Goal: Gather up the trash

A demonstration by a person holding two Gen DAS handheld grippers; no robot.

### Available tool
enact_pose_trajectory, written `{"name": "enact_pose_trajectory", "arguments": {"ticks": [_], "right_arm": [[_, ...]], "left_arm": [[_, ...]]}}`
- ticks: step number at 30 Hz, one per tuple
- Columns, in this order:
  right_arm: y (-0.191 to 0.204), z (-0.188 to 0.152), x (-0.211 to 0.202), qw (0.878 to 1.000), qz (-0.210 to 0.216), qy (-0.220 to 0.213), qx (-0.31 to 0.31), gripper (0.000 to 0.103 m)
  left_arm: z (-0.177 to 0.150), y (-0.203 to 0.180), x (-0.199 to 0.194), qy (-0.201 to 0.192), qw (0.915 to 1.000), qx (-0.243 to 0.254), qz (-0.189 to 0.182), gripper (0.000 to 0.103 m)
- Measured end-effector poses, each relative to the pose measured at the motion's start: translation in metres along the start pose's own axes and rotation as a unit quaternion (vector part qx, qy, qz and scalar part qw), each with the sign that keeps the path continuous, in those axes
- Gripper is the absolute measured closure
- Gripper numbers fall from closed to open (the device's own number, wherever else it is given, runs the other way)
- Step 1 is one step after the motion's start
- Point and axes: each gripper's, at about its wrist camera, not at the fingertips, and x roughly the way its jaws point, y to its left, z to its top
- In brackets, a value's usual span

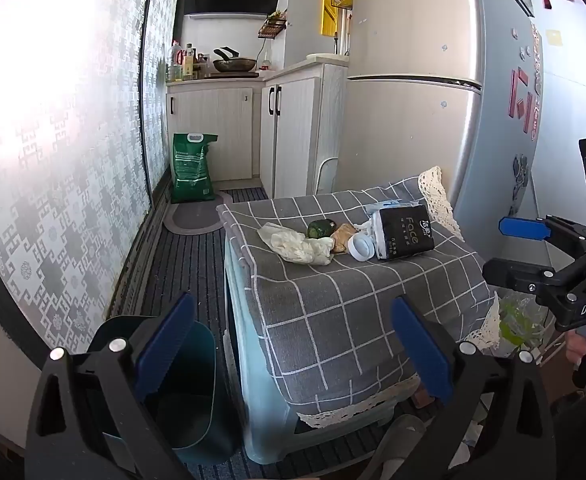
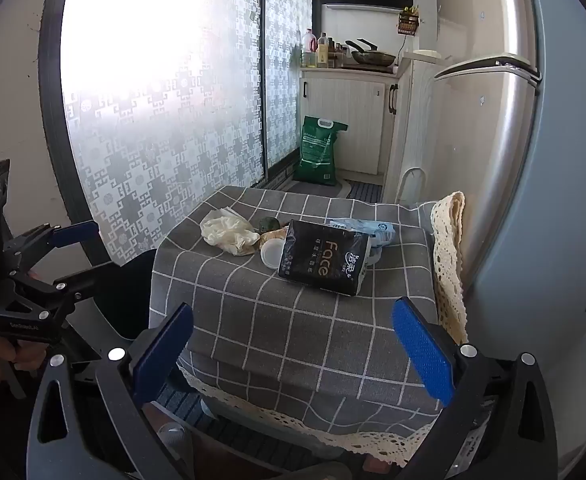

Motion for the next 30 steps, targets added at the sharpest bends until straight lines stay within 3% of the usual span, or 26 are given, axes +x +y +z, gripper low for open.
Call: {"name": "enact_pose_trajectory", "arguments": {"ticks": [30], "right_arm": [[0.001, -0.0013, -0.0004, 1.0, -0.006, -0.002, -0.002, 0.003]], "left_arm": [[0.001, 0.0003, -0.0034, -0.006, 1.0, 0.0, -0.004, 0.003]]}}
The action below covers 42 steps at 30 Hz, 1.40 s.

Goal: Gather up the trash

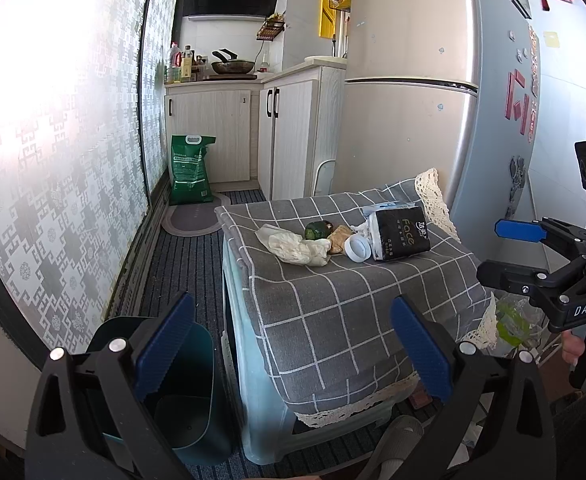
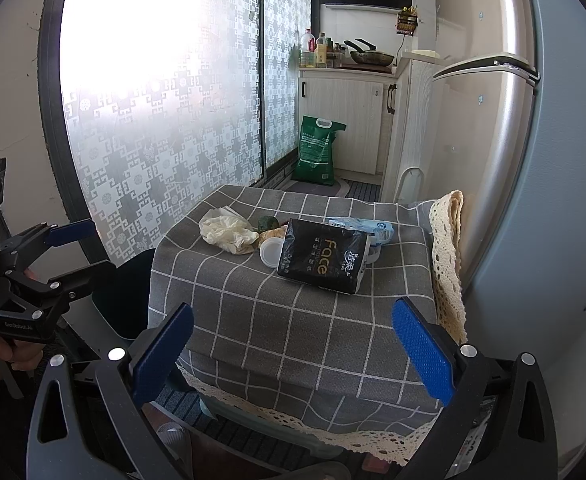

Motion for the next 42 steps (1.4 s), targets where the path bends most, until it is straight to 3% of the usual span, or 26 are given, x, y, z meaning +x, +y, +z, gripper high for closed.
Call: {"name": "enact_pose_trajectory", "arguments": {"ticks": [42], "right_arm": [[0.0045, -0.0001, -0.003, 1.0, -0.001, -0.004, -0.003, 0.003]], "left_arm": [[-0.0029, -0.0026, -0.0037, 0.003, 1.0, 0.001, -0.003, 0.003]]}}
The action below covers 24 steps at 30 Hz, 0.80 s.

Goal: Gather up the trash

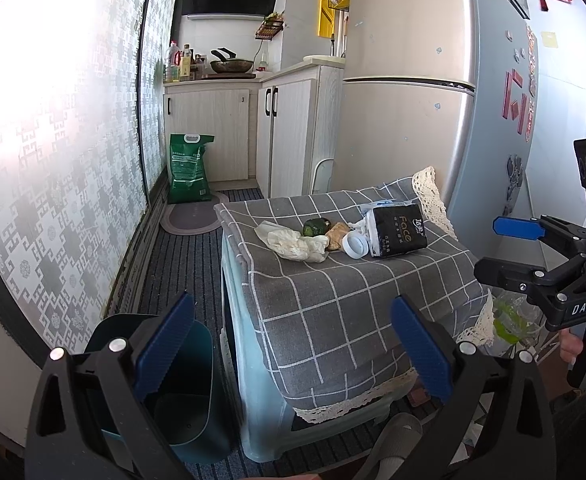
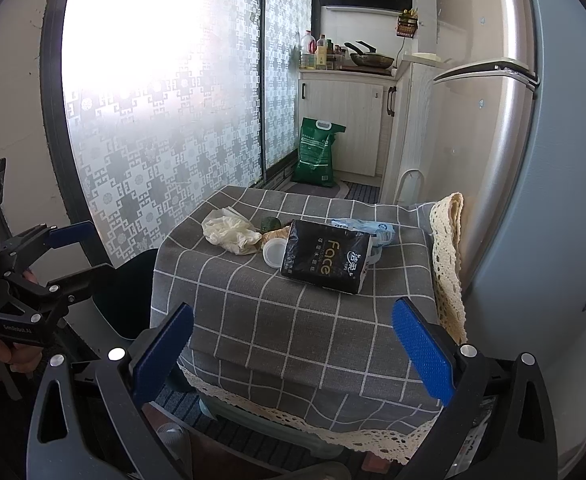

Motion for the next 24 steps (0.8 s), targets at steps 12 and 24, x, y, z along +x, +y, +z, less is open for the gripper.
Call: {"name": "enact_pose_trajectory", "arguments": {"ticks": [12, 24], "right_arm": [[-0.0005, 0.0001, -0.0005, 1.0, 0.002, 0.001, 0.001, 0.003], [-0.004, 0.0, 0.0002, 1.0, -0.004, 0.002, 0.01, 0.003]], "left_arm": [[-0.0003, -0.002, 0.0005, -0.001, 1.0, 0.003, -0.002, 0.003], [-0.0018, 0.0013, 0.0025, 0.004, 1.0, 0.003, -0.005, 0.003]]}}
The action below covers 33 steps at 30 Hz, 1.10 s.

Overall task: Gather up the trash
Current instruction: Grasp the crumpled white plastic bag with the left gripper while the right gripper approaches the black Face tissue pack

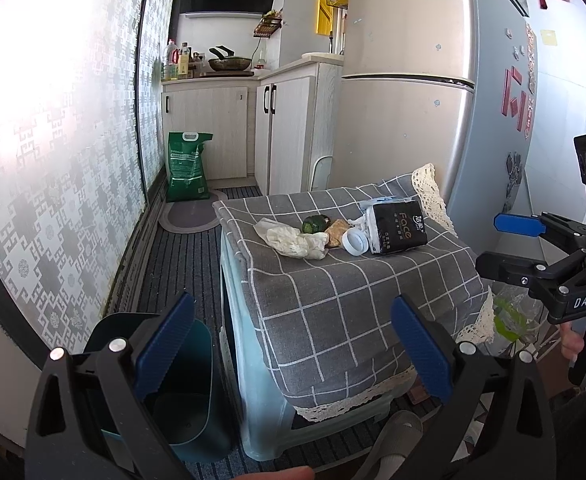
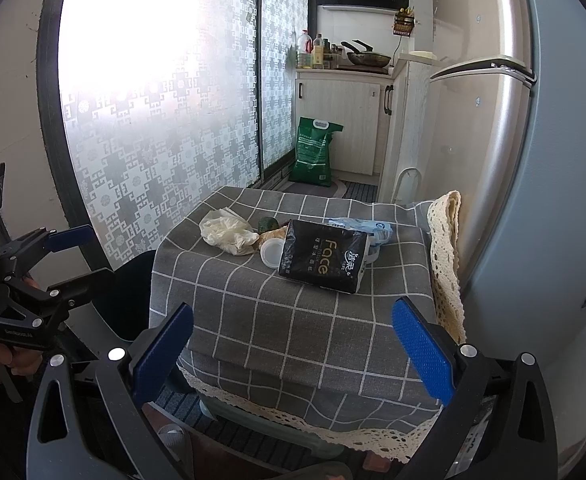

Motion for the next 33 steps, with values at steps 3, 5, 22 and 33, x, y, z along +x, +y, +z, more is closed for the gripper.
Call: {"name": "enact_pose_trajectory", "arguments": {"ticks": [3, 5, 22, 33], "right_arm": [[-0.004, -0.001, 0.003, 1.0, -0.011, 0.01, 0.01, 0.003], [-0.005, -0.002, 0.004, 1.0, -0.012, 0.013, 0.013, 0.003], [-0.003, 0.002, 0.012, 0.999, 0.003, 0.038, 0.029, 0.026], [-0.007, 0.008, 0.026, 0.997, 0.009, 0.055, 0.046, 0.034]], "left_arm": [[0.0, 0.0, 0.001, -0.002, 1.0, 0.002, -0.009, 0.003], [0.001, 0.003, 0.0, -0.006, 0.9999, 0.0, -0.016, 0.003], [0.017, 0.003, 0.048, 0.039, 0.9954, 0.067, -0.057, 0.045], [0.029, -0.002, 0.086, 0.055, 0.9905, 0.124, -0.021, 0.049]]}}
